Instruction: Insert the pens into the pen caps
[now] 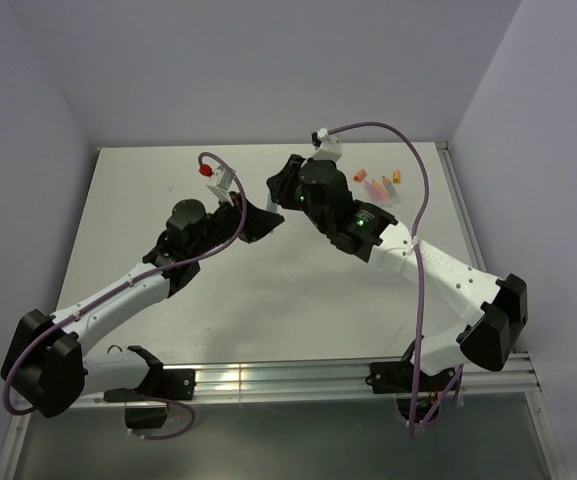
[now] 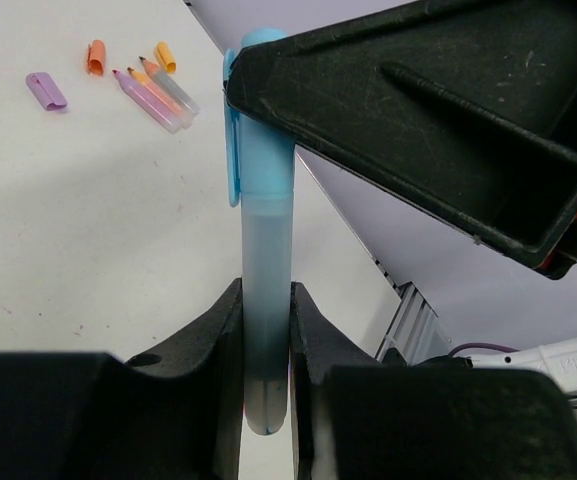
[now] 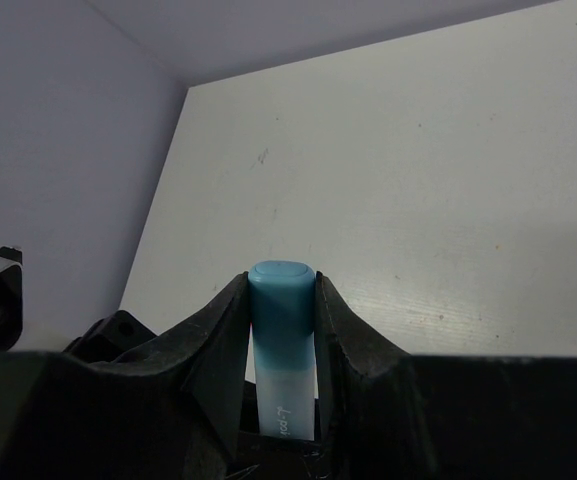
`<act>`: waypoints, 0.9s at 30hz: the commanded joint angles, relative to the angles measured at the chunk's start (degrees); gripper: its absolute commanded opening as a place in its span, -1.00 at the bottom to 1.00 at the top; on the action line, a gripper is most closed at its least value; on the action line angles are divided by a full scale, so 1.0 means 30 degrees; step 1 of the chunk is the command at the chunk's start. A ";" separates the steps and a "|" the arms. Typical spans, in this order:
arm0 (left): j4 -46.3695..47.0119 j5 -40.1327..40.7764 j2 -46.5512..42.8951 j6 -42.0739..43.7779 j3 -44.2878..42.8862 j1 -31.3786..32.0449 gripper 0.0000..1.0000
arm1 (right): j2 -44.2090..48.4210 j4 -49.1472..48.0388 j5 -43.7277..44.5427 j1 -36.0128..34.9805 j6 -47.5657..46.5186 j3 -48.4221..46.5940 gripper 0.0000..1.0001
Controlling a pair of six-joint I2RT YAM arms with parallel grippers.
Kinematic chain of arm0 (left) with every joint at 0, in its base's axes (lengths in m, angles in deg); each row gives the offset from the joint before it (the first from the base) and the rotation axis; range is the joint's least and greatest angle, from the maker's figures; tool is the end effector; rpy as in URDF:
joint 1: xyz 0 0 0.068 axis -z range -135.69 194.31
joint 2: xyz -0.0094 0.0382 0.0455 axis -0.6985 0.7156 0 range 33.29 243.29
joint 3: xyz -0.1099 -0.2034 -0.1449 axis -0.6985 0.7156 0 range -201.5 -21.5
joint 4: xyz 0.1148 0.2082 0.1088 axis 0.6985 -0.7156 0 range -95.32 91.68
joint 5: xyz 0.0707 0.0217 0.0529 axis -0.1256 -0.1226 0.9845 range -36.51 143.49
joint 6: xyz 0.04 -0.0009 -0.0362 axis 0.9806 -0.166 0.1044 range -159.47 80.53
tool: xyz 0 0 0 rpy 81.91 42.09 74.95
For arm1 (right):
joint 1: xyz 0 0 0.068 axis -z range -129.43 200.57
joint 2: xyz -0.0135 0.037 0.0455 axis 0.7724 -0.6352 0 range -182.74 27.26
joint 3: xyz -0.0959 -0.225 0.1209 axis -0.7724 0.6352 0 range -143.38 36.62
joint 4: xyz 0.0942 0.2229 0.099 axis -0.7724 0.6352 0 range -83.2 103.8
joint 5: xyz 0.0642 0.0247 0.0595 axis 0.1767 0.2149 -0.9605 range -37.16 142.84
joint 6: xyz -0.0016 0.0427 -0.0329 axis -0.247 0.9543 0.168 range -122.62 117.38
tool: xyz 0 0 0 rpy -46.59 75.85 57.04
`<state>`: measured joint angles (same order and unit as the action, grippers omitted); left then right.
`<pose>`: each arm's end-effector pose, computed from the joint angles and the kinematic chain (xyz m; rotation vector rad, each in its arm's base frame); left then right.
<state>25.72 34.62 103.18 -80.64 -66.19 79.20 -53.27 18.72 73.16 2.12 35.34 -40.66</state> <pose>0.2265 -0.1719 0.3092 0.1860 1.7381 -1.2674 0.2270 0.2374 0.3917 0.0841 1.8806 0.7329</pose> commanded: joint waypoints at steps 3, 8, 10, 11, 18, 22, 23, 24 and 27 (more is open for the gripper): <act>0.1368 0.2923 0.0171 0.0481 -0.1832 -0.0704 -0.99 | -0.0343 0.3026 -0.3171 -0.2192 0.0386 -0.0782 -1.00; 0.0896 0.3068 -0.0209 0.0568 -0.1628 -0.0704 -0.99 | -0.1073 0.3847 -0.2319 -0.1987 -0.0344 -0.2129 -1.00; 0.0693 0.3039 -0.0298 0.0626 -0.1657 -0.0733 -0.99 | -0.1251 0.3848 -0.2319 -0.1870 -0.0493 -0.2541 -0.87; 0.0575 0.3039 -0.0327 0.0714 -0.1715 -0.0704 -0.99 | -0.1368 0.3790 -0.2348 -0.1811 -0.0464 -0.2600 -0.82; -0.0129 0.3039 -0.0123 0.0687 -0.1687 -0.0704 -0.99 | -0.1224 0.3702 -0.2699 -0.0407 -0.0317 -0.3683 0.00; -0.0597 0.3098 0.0346 0.0188 -0.1482 -0.0791 -0.99 | -0.1046 0.3816 -0.2408 0.0532 -0.1106 -0.5117 0.25; -0.0656 0.3214 0.0463 0.0100 -0.1307 -0.0850 -0.99 | -0.1105 0.3906 -0.2262 0.0649 -0.1225 -0.5440 0.26; -0.0657 0.3215 0.0493 0.0070 -0.1248 -0.0879 -0.99 | -0.1018 0.3936 -0.2086 0.0854 -0.1313 -0.5762 0.29; -0.1269 0.3741 0.0902 -0.0017 -0.1363 -0.1055 -0.99 | -0.0492 0.3761 -0.1761 0.1322 -0.1402 -0.5446 0.33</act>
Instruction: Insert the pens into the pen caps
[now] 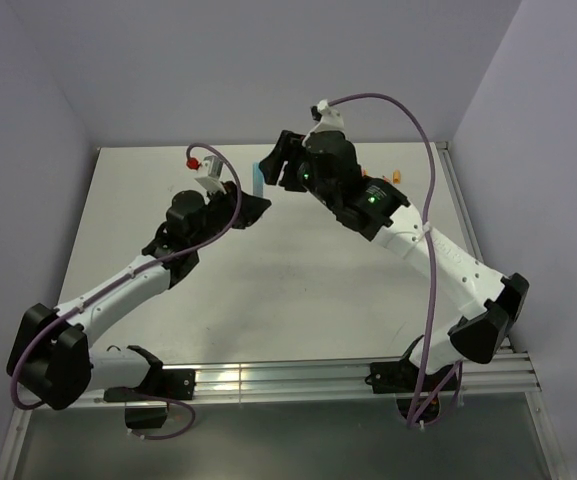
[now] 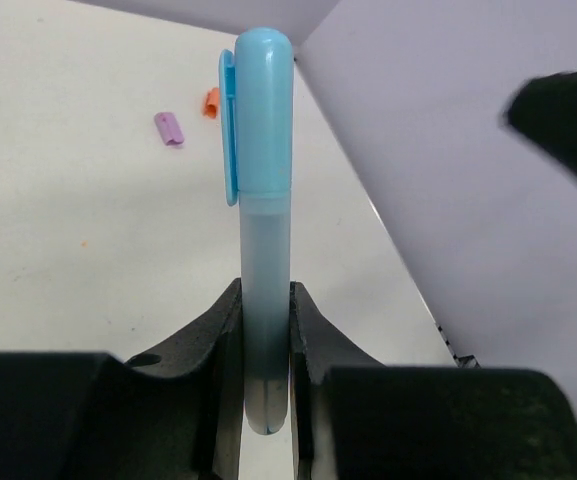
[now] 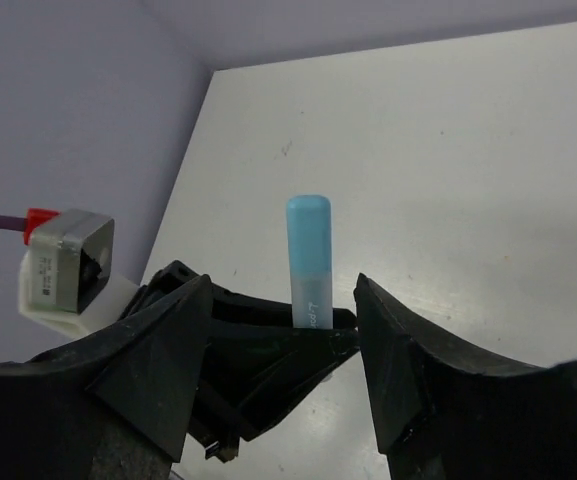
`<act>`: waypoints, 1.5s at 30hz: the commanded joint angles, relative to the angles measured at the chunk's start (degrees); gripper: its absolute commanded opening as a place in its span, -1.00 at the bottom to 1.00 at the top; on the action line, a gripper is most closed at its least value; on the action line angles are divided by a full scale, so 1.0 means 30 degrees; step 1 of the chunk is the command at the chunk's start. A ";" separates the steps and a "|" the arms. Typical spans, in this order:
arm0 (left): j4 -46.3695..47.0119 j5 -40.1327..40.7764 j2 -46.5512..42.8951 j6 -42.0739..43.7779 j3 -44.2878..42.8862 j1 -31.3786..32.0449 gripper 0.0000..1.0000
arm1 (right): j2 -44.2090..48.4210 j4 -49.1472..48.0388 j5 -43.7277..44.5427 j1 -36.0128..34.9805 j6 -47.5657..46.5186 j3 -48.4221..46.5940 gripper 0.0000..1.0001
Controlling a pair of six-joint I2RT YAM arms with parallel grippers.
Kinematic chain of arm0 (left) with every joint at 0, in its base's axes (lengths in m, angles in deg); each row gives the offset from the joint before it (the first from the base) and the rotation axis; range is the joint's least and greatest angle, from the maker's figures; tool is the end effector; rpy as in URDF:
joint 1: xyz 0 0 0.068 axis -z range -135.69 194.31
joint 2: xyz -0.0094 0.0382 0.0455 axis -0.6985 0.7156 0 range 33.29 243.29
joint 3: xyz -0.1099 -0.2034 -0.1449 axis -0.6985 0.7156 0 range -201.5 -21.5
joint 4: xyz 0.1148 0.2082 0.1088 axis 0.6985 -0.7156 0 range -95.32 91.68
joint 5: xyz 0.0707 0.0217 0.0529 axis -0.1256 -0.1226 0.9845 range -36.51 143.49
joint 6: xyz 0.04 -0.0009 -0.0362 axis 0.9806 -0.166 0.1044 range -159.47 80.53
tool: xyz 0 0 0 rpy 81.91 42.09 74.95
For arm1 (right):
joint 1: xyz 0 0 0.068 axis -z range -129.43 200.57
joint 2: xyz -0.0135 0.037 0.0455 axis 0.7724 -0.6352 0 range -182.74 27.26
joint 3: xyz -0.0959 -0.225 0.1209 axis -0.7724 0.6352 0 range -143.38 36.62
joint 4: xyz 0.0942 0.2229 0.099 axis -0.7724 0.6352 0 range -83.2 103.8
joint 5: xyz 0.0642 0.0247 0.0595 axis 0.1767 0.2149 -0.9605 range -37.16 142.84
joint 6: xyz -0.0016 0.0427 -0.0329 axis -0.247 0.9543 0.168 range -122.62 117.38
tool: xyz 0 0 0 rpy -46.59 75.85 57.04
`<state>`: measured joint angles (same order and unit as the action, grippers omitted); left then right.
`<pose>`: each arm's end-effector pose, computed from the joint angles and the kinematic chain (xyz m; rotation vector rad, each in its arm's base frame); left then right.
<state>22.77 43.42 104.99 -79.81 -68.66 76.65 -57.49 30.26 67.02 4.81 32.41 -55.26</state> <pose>0.2449 -0.1623 0.3104 0.0227 1.7506 -1.0972 0.2405 0.2344 0.4358 -0.0014 1.9150 0.7448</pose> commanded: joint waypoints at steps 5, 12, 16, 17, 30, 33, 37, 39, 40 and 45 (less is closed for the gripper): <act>-0.2335 -0.0305 0.2663 -0.1084 -0.2029 -0.1753 -0.99 | 0.2672 -0.1433 -0.1353 0.2476 -0.0629 0.1384 0.11; -0.8311 0.0979 0.7442 0.0232 -0.6454 -0.3102 -0.99 | 0.3729 -0.1786 -0.3989 0.4937 -0.0661 0.3113 -0.16; -1.0537 0.2123 0.9640 0.0963 -0.8447 -0.3862 -0.99 | 0.3903 -0.2076 -0.5893 0.6315 -0.0338 0.3962 -0.38; -1.1007 0.2357 1.0601 0.1226 -0.9350 -0.3981 -0.99 | 0.4020 -0.2311 -0.6245 0.6520 -0.0337 0.4197 -0.42; -1.5872 0.4585 1.5706 0.3044 -1.3840 -0.4656 -0.82 | 0.3555 -0.2375 -0.8067 0.8778 -0.0834 0.5255 -0.56; -1.6693 0.5023 1.6440 0.3309 -1.4514 -0.4685 -0.72 | 0.3320 -0.2080 -0.7567 0.8836 -0.1039 0.5312 -0.32; -1.7192 0.5464 1.6909 0.3397 -1.4866 -0.4685 -0.58 | 0.3056 -0.1904 -0.7186 0.8836 -0.1245 0.5313 -0.27; -1.7427 0.5640 1.7027 0.3368 -1.4955 -0.4685 -0.47 | 0.2851 -0.1874 -0.7069 0.8836 -0.1362 0.5313 -0.22; -1.7427 0.5669 1.6998 0.3339 -1.4955 -0.4685 -0.43 | 0.2763 -0.1845 -0.7097 0.8836 -0.1363 0.5284 -0.16; -1.7544 0.5816 1.6910 0.3309 -1.4926 -0.4685 -0.18 | 0.2236 -0.1670 -0.6952 0.8865 -0.1510 0.5049 -0.08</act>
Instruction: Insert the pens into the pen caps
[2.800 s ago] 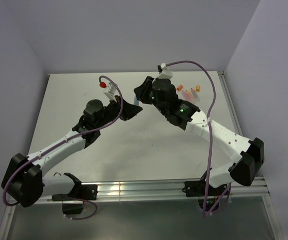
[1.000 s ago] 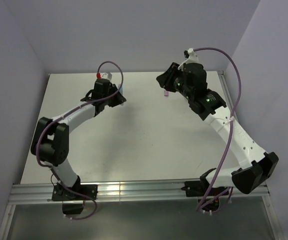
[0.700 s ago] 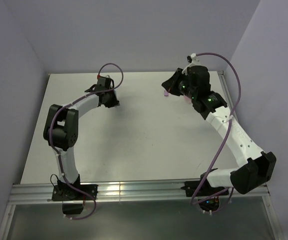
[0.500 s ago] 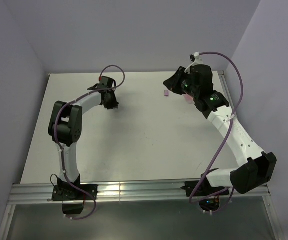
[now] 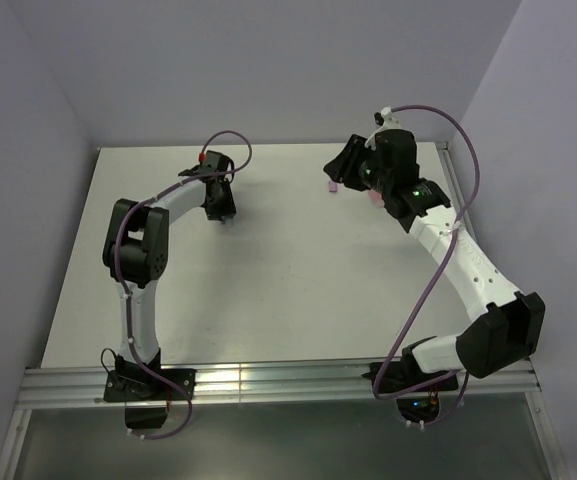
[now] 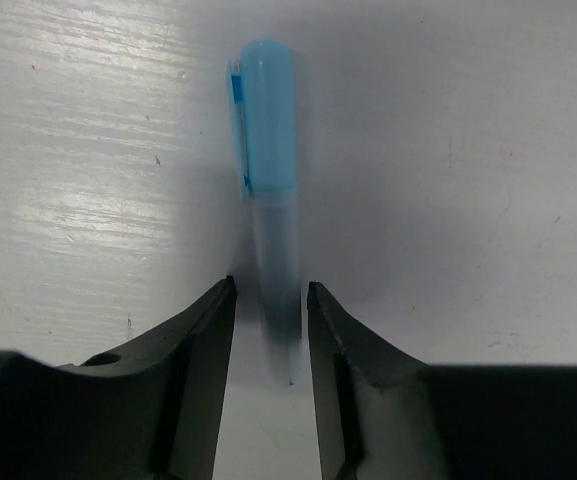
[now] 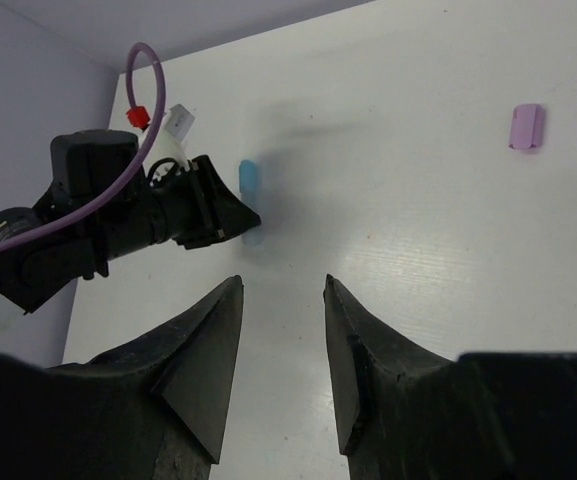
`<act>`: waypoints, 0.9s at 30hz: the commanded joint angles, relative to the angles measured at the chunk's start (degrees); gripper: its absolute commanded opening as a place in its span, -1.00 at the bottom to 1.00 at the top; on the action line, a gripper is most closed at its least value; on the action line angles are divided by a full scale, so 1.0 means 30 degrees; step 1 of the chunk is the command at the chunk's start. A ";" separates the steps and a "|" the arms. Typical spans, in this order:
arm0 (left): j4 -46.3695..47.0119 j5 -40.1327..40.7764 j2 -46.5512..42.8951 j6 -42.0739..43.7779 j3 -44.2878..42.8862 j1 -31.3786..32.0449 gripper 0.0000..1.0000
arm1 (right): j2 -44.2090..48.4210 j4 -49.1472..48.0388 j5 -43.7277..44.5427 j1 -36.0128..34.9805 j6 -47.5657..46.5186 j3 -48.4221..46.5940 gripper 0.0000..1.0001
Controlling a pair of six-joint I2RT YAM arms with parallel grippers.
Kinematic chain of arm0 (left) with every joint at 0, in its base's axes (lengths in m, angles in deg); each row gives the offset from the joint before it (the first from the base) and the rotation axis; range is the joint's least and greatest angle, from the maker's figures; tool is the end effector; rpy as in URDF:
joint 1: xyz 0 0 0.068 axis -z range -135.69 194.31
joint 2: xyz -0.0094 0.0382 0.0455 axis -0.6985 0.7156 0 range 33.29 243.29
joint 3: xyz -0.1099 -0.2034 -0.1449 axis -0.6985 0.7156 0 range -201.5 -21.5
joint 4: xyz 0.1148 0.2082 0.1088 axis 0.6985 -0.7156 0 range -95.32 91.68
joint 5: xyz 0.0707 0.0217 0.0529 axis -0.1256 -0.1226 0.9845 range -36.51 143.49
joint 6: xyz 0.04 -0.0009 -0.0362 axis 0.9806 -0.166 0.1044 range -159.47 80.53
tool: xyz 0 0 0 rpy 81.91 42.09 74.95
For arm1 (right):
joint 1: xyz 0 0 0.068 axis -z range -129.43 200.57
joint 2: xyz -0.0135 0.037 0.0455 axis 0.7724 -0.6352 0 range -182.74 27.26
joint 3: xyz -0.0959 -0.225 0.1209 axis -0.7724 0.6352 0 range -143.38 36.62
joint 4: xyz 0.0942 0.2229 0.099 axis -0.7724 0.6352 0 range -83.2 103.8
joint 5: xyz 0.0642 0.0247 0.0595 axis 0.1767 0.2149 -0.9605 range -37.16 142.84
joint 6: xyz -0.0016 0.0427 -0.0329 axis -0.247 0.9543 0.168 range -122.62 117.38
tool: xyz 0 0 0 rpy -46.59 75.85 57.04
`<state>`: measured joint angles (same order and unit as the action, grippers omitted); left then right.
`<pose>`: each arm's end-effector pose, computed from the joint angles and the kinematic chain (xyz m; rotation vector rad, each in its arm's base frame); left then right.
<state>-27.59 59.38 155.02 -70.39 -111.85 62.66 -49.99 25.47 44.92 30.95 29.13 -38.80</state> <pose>0.4310 -0.1390 0.1663 -0.3230 2.6098 -0.1640 0.2912 0.1090 0.3848 0.1155 1.9920 0.7235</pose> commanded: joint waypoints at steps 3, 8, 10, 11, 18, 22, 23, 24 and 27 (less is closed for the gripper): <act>-0.0817 0.0790 -0.0029 0.0052 -0.0530 -0.0023 -0.11 | -0.0527 0.0043 0.0677 0.0181 -0.0562 -0.0612 -0.04; -0.1168 0.1346 -0.1376 0.0169 -0.0705 -0.0052 -0.01 | -0.1230 0.0366 0.0825 0.0503 -0.0797 -0.1344 0.03; -0.1256 0.1318 -0.1962 0.0198 -0.0764 -0.0052 0.01 | -0.1669 0.0454 0.0853 0.0766 -0.0914 -0.1723 0.08; -0.1315 0.1318 -0.2167 0.0169 -0.0764 -0.0081 0.01 | -0.2077 0.0570 0.0912 0.0854 -0.1030 -0.1900 0.11; -0.1169 0.1436 -0.4303 -0.0036 -0.0209 -0.0081 0.01 | -0.3601 0.1186 0.0971 0.1820 -0.1412 -0.2985 0.22; -0.0935 0.0617 -0.5302 -0.0299 0.0085 -0.0081 0.00 | -0.5329 0.2502 0.1496 0.2641 -0.1675 -0.4853 0.22; -0.0673 -0.0023 -0.5536 -0.0358 0.0202 -0.0081 -0.01 | -0.5971 0.2853 0.2079 0.2932 -0.1937 -0.5093 0.22; -0.0468 -0.0291 -0.6060 -0.0475 0.0522 -0.0052 0.00 | -0.6325 0.3030 0.2287 0.3080 -0.2056 -0.5327 0.22; -0.0086 -0.1433 -0.7144 -0.0680 0.1196 0.0094 -0.01 | -0.7936 0.3325 0.1709 0.4017 -0.2875 -0.6265 0.55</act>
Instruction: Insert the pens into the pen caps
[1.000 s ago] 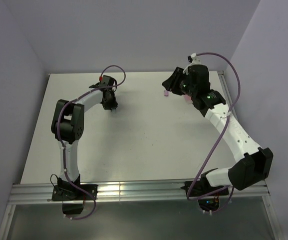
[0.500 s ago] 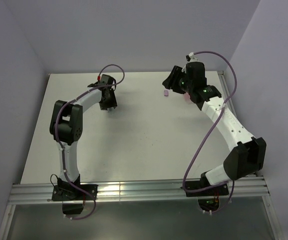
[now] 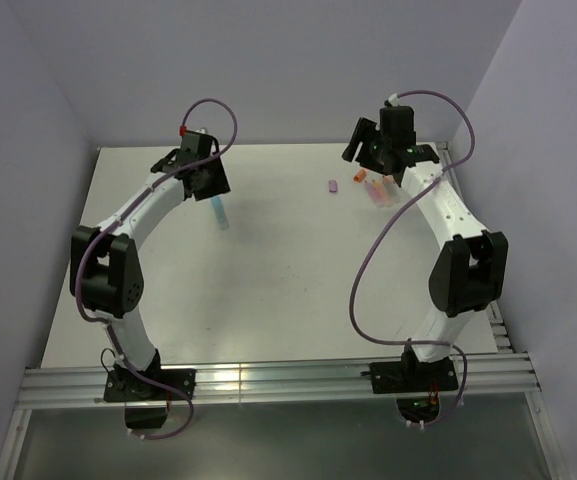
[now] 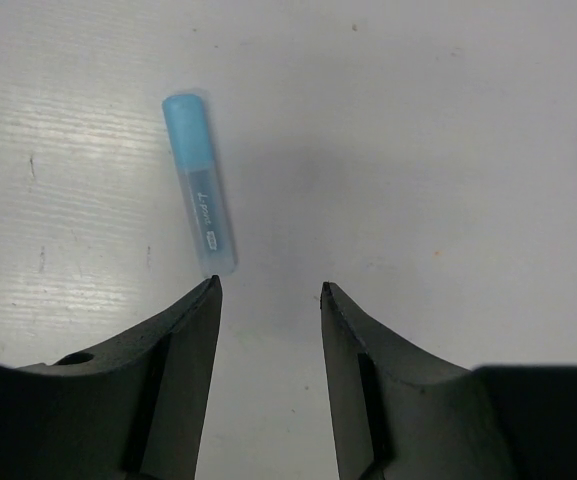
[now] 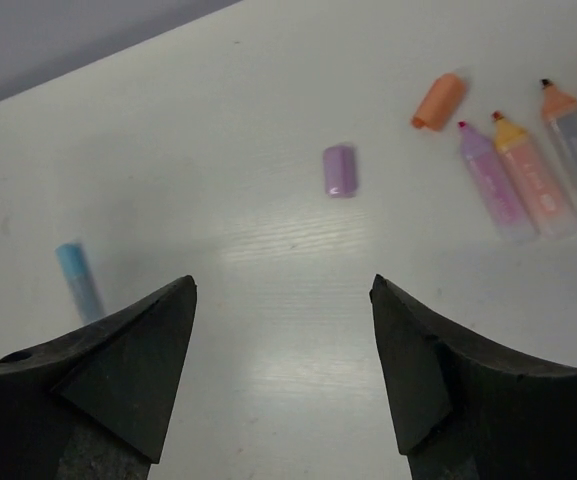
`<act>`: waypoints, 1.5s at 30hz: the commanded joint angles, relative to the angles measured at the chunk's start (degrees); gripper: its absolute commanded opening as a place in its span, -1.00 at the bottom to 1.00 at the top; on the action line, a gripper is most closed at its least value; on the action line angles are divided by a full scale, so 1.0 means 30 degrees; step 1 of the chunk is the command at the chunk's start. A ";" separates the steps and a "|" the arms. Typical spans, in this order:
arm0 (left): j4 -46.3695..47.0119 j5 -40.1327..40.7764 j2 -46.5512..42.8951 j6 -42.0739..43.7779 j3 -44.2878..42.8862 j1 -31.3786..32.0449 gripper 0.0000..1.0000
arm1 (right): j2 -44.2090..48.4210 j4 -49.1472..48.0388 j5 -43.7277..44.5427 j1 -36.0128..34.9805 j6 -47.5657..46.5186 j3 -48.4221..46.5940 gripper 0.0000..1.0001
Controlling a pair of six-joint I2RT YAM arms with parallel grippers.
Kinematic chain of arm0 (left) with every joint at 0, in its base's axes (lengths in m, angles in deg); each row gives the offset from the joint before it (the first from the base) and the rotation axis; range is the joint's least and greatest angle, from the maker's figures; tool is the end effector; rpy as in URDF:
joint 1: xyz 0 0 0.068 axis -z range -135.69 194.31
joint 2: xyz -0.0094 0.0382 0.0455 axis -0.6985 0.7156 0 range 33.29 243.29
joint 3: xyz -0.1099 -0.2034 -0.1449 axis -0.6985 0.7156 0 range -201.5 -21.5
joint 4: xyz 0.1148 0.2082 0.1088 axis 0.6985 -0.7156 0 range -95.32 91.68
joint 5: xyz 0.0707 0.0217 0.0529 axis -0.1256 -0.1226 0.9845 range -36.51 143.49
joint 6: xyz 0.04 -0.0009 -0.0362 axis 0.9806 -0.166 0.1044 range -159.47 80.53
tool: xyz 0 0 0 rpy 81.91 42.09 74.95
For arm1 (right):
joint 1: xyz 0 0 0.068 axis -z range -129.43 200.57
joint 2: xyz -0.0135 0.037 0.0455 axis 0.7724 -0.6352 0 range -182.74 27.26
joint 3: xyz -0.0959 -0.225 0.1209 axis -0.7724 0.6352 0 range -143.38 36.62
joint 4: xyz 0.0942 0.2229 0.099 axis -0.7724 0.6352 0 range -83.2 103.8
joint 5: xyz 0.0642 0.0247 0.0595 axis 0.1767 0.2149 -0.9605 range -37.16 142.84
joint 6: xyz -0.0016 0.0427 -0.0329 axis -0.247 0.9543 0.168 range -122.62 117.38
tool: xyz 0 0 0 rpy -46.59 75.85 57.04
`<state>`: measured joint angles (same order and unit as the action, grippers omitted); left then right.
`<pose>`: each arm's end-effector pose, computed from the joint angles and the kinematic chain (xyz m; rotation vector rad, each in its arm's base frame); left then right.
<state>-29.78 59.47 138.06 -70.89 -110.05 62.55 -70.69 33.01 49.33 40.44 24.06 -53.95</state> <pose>0.3934 -0.1257 0.2771 -0.3256 2.3936 -0.2780 0.3919 0.0722 0.3423 0.2794 2.1706 0.4340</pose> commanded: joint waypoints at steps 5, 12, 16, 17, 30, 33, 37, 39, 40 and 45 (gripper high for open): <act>0.1404 -0.2634 -0.3631 -0.0776 0.2122 0.0715 0.00 | -0.4546 0.1338 -0.0705 0.2378 -0.1802 -0.3383 0.52; 0.2314 -0.3838 -0.5858 -0.1012 0.4320 0.1858 0.00 | -0.8274 0.2624 0.0142 0.2879 -0.2447 -0.6635 0.31; 0.2518 -0.4336 -0.6475 -0.0983 0.4936 0.2152 0.01 | -0.9447 0.3067 0.0261 0.2879 -0.2827 -0.7663 0.25; 0.2635 -0.4423 -0.6563 -0.0982 0.5083 0.2240 0.01 | -0.9739 0.3155 0.0406 0.2879 -0.2857 -0.7750 0.24; 0.3193 -0.4717 -0.6799 -0.0953 0.6051 0.2299 0.00 | -1.1089 0.3828 0.0964 0.2879 -0.3267 -0.7897 0.21; 0.3251 -0.4746 -0.6828 -0.0953 0.6080 0.2299 0.00 | -1.1178 0.3888 0.1110 0.2879 -0.3355 -0.7869 0.21; 0.3310 -0.4834 -0.6741 -0.0923 0.6138 0.2299 0.00 | -1.1265 0.3888 0.1140 0.2821 -0.3531 -0.7781 0.21; 0.3369 -0.4863 -0.6711 -0.0923 0.6168 0.2299 0.00 | -1.1265 0.3917 0.1140 0.2821 -0.3560 -0.7752 0.21; 0.3369 -0.4893 -0.6682 -0.0952 0.6168 0.2299 0.00 | -1.1236 0.3917 0.1140 0.2820 -0.3589 -0.7693 0.21; 0.3427 -0.4923 -0.6594 -0.0953 0.6110 0.2299 0.00 | -1.1265 0.3888 0.1579 0.2791 -0.3648 -0.7517 0.21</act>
<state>-21.65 45.72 119.79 -73.40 -91.74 69.30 -104.76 44.51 52.50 49.20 14.14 -75.15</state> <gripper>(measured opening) 0.498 0.606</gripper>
